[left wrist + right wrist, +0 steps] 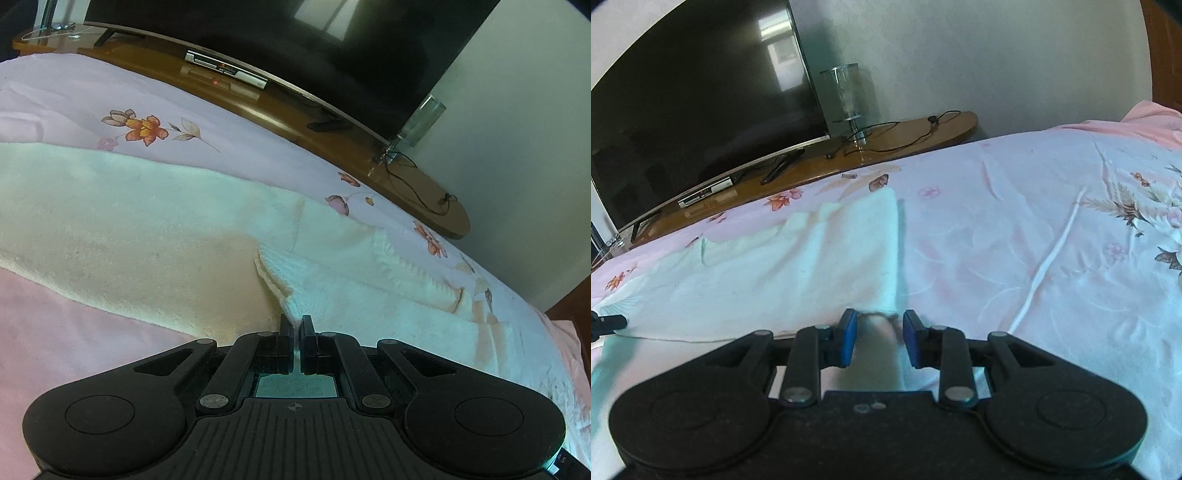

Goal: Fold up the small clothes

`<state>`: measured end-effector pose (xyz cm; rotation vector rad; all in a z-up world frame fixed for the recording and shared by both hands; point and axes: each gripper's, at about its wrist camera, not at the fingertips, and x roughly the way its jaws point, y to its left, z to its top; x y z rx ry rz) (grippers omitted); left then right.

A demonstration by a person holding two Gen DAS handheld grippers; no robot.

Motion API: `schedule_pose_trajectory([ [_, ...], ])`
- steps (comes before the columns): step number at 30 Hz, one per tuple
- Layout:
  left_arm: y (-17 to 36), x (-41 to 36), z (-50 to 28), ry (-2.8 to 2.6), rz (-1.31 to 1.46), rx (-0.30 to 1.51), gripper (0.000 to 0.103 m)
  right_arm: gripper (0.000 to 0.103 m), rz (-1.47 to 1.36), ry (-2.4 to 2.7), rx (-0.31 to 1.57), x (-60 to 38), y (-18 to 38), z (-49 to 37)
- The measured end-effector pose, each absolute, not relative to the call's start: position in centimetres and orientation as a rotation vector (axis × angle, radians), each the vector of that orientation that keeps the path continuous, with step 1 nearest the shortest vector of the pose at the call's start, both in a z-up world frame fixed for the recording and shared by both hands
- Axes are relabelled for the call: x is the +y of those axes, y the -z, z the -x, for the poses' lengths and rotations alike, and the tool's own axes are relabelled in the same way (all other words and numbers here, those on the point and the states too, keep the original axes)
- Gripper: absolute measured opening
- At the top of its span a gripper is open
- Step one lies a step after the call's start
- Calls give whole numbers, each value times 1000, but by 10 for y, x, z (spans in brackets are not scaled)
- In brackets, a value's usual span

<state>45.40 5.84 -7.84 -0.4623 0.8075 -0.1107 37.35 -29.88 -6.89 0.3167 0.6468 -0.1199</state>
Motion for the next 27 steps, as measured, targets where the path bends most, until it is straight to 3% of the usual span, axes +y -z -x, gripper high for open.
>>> schedule_pose_trajectory([
  [3, 81, 57, -454, 113, 450, 813, 3, 23, -322, 113, 639, -300, 67, -371],
  [7, 84, 56, -453, 110, 445, 809, 3, 30, -347, 114, 596, -304, 60, -369],
  [17, 81, 60, -450, 104, 421, 805, 5, 26, -299, 121, 645, -304, 72, -383],
  [20, 66, 66, -440, 14, 375, 770, 10, 24, -313, 133, 628, -308, 66, -379],
  [22, 55, 57, -435, -20, 269, 718, 18, 30, -307, 146, 553, -309, 53, -370],
  [27, 53, 12, -445, 119, 91, 691, 18, 21, -196, 44, 597, -292, 51, -392],
])
